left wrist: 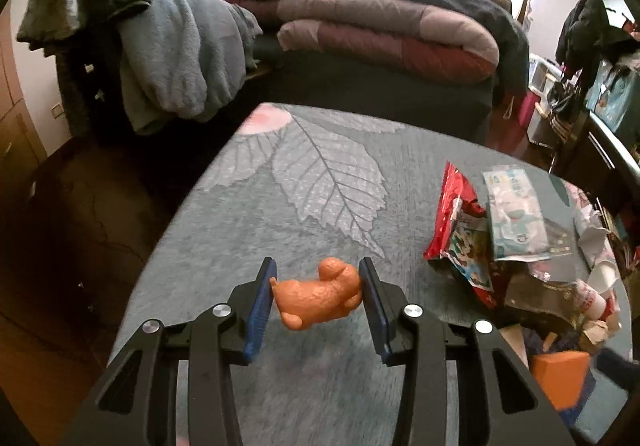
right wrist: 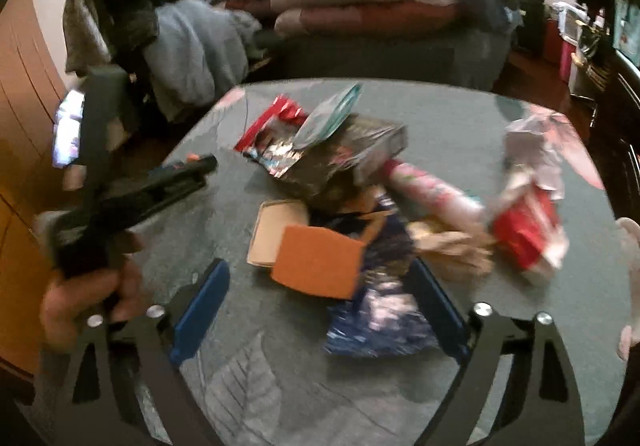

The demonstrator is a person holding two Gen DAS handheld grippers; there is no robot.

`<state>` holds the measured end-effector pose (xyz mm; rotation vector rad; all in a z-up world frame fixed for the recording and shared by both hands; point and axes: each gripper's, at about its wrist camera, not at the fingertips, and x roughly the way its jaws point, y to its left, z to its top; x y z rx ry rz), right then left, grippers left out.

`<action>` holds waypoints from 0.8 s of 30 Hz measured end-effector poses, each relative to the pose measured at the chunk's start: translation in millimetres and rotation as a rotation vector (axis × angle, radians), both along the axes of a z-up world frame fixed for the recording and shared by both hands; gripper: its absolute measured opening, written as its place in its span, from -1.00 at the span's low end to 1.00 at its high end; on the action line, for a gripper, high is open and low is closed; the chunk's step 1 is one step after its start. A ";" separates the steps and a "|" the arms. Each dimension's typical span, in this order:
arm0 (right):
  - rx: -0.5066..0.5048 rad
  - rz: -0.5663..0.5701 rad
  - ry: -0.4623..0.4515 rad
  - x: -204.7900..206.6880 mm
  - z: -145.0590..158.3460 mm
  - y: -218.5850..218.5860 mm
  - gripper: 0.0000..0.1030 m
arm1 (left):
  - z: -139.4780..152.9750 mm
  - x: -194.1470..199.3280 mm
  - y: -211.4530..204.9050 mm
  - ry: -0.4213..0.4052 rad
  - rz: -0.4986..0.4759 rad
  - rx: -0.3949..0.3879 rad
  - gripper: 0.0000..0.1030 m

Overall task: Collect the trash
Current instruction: 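Grasp the orange toy with the left tool while the right tool grasps the orange sponge, then carry both items to the pink bin and open both tools to drop them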

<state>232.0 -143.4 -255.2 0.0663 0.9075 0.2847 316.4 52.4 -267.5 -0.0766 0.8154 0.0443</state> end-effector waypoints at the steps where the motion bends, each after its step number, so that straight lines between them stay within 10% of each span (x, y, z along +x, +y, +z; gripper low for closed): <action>1: -0.007 0.002 0.013 3.3 -3.5 3.6 0.59 | 3.7 -5.3 1.0 -0.014 0.005 0.008 -0.17; 7: -0.004 0.004 0.060 13.7 -17.5 12.0 -0.04 | 23.7 -30.1 6.3 -0.074 0.015 0.039 -0.17; 24: 0.017 -0.044 -0.040 -51.3 24.6 -42.3 -0.04 | 80.3 -86.6 -48.6 -0.170 -0.087 -0.013 -0.17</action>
